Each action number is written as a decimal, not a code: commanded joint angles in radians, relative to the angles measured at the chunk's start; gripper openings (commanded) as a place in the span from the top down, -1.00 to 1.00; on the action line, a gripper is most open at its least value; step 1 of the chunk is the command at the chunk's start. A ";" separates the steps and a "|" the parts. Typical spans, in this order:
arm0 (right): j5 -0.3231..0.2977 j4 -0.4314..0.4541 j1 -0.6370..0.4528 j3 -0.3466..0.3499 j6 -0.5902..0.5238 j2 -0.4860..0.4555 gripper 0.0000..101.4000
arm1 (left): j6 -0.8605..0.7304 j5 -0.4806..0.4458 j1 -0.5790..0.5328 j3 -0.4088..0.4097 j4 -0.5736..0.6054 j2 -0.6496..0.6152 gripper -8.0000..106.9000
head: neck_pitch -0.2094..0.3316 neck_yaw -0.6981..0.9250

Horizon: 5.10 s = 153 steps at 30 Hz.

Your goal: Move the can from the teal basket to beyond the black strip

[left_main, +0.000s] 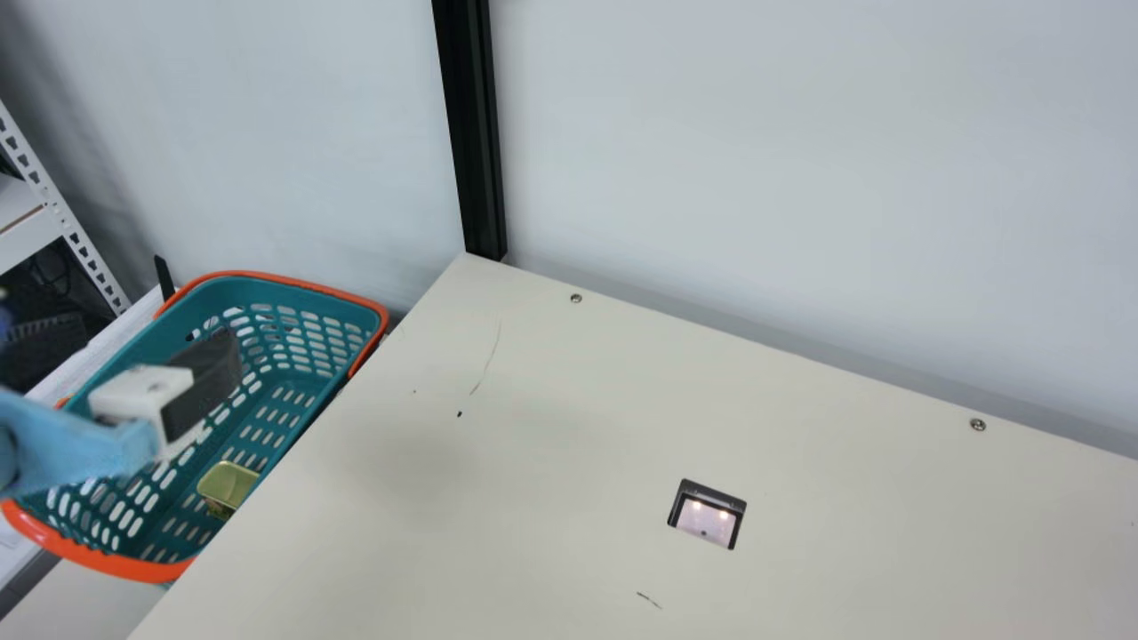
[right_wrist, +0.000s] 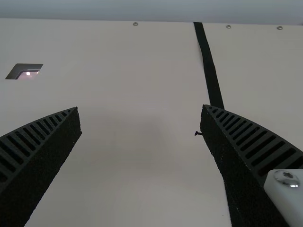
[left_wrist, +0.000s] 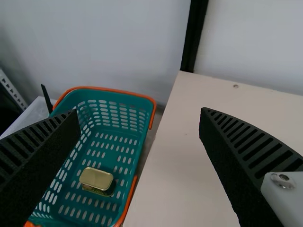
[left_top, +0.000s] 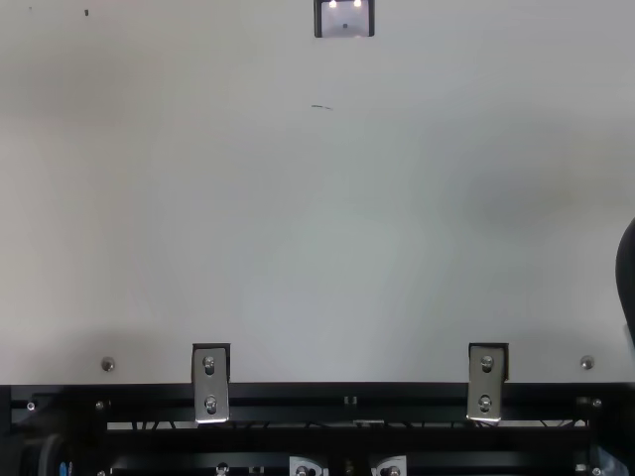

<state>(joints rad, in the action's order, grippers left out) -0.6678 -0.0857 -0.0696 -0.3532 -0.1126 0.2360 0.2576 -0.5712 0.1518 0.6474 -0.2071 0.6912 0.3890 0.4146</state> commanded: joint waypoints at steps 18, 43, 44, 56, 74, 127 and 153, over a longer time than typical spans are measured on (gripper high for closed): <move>0.000 0.000 0.000 0.000 0.000 0.000 -1.00 | -0.610 0.179 0.447 0.209 0.337 0.741 -0.71 | 0.047 0.009; 0.000 0.000 0.000 0.000 0.000 0.000 -1.00 | -0.773 0.012 0.492 0.442 0.319 1.211 -0.71 | 0.047 0.009; 0.000 0.000 0.000 0.000 0.000 0.000 -1.00 | -0.767 0.011 0.490 0.448 0.319 1.224 -0.71 | 0.047 0.009; 0.000 0.000 0.000 0.000 0.000 0.000 -1.00 | -0.458 0.067 0.484 0.478 0.393 1.326 -0.71 | 0.047 0.009; 0.000 0.000 0.000 0.000 0.000 0.000 -1.00 | 0.339 0.074 0.429 0.483 0.159 1.379 -0.71 | 0.047 0.009; 0.000 -0.001 0.000 0.000 0.000 0.000 -1.00 | 0.599 0.047 0.424 0.742 0.191 1.770 -0.71 | 0.047 0.009; 0.000 -0.001 0.000 0.000 0.000 0.000 -1.00 | 0.421 0.178 0.410 0.596 0.235 1.530 0.68 | 0.047 0.009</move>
<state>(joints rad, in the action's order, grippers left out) -0.6678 -0.0867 -0.0696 -0.3532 -0.1126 0.2360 0.7014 -0.4037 0.5643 1.2684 0.0321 2.2779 0.3890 0.4095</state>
